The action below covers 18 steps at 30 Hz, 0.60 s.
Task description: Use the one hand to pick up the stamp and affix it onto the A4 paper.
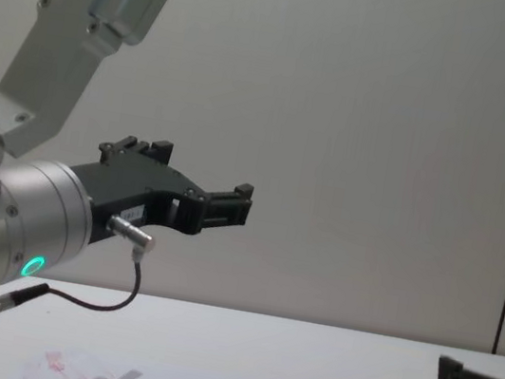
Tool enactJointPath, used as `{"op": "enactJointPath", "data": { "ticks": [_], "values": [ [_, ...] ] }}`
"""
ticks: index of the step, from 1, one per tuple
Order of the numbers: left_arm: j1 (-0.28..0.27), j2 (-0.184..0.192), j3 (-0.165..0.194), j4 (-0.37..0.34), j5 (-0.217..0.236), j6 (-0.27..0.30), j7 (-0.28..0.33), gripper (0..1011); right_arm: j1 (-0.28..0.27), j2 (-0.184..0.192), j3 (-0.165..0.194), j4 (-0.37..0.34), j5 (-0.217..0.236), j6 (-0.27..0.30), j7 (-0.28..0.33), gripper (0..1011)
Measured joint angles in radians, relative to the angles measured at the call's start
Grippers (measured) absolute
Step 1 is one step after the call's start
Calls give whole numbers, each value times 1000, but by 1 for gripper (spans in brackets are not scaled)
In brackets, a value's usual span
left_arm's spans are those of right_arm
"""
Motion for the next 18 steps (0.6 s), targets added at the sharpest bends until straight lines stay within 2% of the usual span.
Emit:
{"op": "enactJointPath", "data": {
  "ticks": [18],
  "values": [
    [0,0,0,0,0,0,0,1002,41,-38,-26,95,-37,35,22,1001]
  ]
}}
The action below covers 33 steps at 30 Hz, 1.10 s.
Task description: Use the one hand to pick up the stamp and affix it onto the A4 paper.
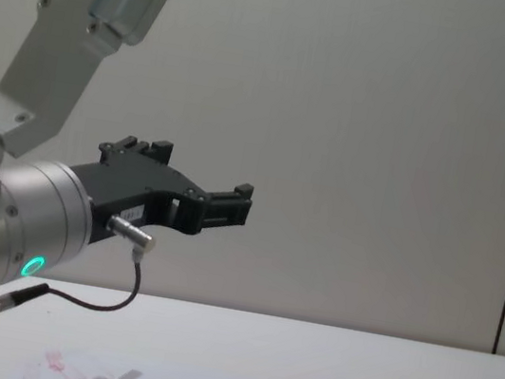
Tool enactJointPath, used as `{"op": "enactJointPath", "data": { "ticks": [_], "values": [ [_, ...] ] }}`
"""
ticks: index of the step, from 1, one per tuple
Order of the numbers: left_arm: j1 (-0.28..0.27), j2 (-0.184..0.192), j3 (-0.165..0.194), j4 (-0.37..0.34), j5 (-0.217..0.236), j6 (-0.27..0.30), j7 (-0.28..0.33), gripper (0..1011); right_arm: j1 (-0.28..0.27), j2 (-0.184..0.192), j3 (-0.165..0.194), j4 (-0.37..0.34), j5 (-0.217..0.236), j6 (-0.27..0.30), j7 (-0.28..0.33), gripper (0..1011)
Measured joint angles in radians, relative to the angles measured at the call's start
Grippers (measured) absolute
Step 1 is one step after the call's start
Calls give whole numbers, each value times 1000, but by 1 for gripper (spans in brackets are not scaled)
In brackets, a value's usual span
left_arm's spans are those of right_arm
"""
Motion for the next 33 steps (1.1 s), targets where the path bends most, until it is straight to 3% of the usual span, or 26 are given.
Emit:
{"op": "enactJointPath", "data": {
  "ticks": [8,28,33],
  "values": [
    [0,0,0,0,0,0,0,1002,13,-10,-5,26,-11,12,-2,855],
    [0,0,0,0,0,0,0,1002,22,-19,-5,46,-10,8,-17,228],
    [0,0,0,0,0,0,0,1002,20,-20,-6,33,-10,-4,-17,214]
  ]
}}
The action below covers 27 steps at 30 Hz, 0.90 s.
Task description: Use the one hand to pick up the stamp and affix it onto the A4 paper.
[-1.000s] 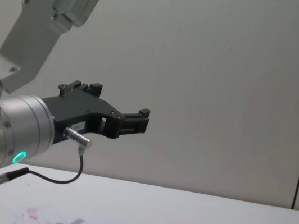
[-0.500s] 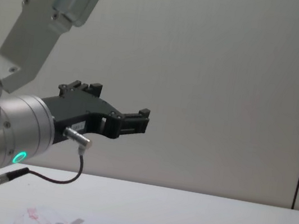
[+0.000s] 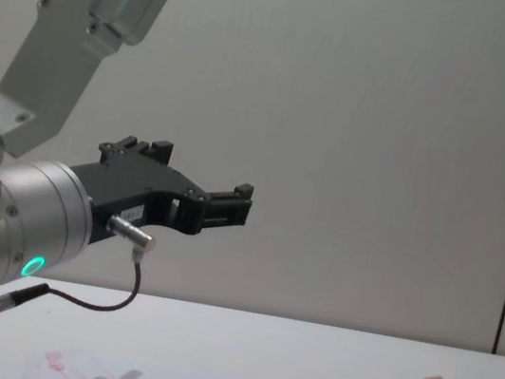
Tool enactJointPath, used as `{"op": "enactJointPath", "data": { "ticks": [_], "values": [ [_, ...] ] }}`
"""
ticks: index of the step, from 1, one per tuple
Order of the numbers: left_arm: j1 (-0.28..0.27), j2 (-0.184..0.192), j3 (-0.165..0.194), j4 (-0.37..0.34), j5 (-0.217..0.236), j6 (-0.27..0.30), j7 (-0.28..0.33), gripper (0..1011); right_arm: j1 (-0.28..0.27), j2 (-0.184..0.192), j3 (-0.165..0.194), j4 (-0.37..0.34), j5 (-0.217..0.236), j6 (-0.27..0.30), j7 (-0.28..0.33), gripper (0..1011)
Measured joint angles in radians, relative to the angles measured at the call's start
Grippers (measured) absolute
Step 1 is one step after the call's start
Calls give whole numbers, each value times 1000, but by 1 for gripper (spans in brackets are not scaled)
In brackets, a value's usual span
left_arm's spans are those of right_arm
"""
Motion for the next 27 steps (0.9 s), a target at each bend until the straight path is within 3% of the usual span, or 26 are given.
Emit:
{"op": "enactJointPath", "data": {
  "ticks": [14,27],
  "values": [
    [0,0,0,0,0,0,0,1002,-6,-24,-33,-72,-14,-20,55,214],
    [0,0,0,0,0,0,0,1002,-5,-60,-79,-73,-57,-4,90,214]
  ]
}}
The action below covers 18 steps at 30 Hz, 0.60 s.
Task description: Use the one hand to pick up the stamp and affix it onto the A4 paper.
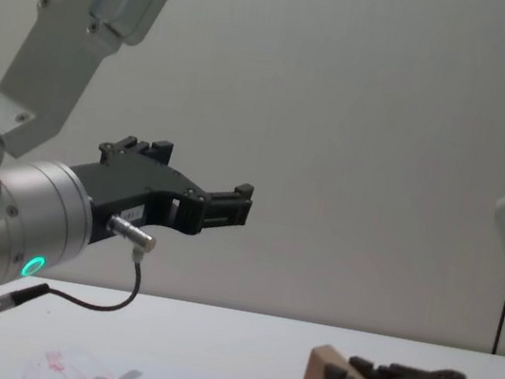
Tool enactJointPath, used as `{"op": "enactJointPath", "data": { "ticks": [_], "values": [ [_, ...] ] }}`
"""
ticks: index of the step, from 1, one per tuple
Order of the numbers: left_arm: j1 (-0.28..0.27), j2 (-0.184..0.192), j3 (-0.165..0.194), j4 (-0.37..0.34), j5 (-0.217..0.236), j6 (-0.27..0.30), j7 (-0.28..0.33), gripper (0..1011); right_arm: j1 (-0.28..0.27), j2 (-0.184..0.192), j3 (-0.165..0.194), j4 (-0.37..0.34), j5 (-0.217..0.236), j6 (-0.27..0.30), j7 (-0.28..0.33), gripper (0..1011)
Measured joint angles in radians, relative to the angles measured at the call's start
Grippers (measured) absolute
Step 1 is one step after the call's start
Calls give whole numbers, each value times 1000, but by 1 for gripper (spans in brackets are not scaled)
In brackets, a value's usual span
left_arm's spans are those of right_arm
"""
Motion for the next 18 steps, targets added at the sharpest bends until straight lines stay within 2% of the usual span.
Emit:
{"op": "enactJointPath", "data": {
  "ticks": [18],
  "values": [
    [0,0,0,0,0,0,0,1002,17,-41,-43,84,-65,7,10,214]
  ]
}}
